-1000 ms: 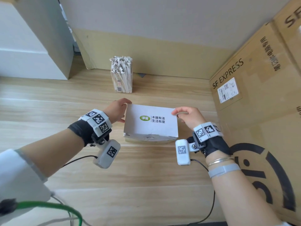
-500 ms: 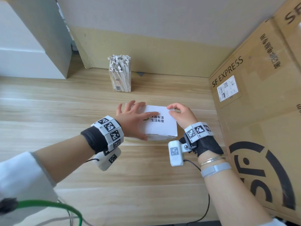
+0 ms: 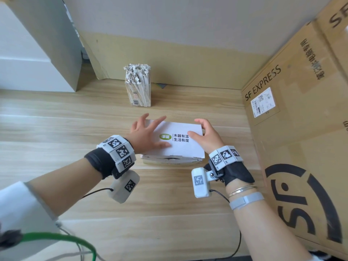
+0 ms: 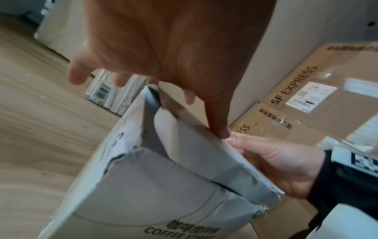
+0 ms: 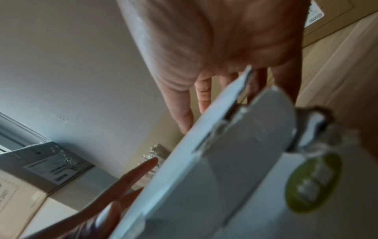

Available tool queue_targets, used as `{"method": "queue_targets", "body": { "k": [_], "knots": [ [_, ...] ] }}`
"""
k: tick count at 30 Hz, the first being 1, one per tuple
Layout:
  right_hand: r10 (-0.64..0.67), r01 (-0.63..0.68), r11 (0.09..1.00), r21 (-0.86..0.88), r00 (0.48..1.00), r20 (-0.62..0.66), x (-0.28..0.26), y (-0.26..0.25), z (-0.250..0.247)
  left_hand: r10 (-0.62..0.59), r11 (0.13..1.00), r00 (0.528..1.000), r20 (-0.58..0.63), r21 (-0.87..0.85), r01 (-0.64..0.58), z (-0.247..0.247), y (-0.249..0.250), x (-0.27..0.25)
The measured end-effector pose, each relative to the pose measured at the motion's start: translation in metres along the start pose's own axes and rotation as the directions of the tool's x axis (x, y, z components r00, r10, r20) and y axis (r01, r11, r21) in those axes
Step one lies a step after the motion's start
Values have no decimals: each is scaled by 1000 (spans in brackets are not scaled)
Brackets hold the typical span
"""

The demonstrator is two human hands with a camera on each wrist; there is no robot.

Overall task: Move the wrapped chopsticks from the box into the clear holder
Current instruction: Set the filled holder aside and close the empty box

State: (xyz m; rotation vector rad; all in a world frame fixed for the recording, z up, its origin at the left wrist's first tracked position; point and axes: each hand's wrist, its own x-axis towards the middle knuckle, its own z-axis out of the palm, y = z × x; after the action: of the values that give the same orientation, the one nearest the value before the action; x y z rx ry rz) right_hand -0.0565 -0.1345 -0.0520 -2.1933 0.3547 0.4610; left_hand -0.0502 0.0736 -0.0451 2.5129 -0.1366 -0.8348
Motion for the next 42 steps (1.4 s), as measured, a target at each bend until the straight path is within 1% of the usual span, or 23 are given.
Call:
{"method": "queue_targets", "body": {
  "k": [3,6,8,10,12,14,15,17,29,36,42],
  "knots": [
    [4,-4,1000,9,1000,29,-2,-2,4,-84,985,996,40,-146,89,4,-2,2],
    [-2,2,1000,-3,999,35,0,-2,7,-144,971,988,60,-186,152,6,-1,5],
    [-6,6,1000,-18,999,42,2,-4,7,-158,966,985,66,-195,168,6,1,6],
    [-13,14,1000,-19,998,56,3,-6,6,-134,973,990,34,-186,138,6,2,6],
    [-18,20,999,-28,997,77,3,-7,5,-49,991,999,-2,-126,48,4,3,5],
    [-11,17,998,-59,996,93,4,-7,6,36,999,999,31,37,-38,0,7,1],
    [-9,16,997,-76,995,96,4,-6,6,55,992,996,63,114,-62,-1,8,0],
    [-2,13,994,-107,995,97,5,-6,8,57,982,993,102,173,-74,-1,11,-1],
    [7,6,992,-127,995,104,5,-7,8,76,974,996,43,211,-83,3,16,-5],
    [9,4,990,-138,995,95,3,-9,5,104,967,993,54,229,-114,3,16,-9],
    [12,0,991,-131,996,92,2,-11,6,128,950,991,45,280,-135,6,16,-10]
  ]
}}
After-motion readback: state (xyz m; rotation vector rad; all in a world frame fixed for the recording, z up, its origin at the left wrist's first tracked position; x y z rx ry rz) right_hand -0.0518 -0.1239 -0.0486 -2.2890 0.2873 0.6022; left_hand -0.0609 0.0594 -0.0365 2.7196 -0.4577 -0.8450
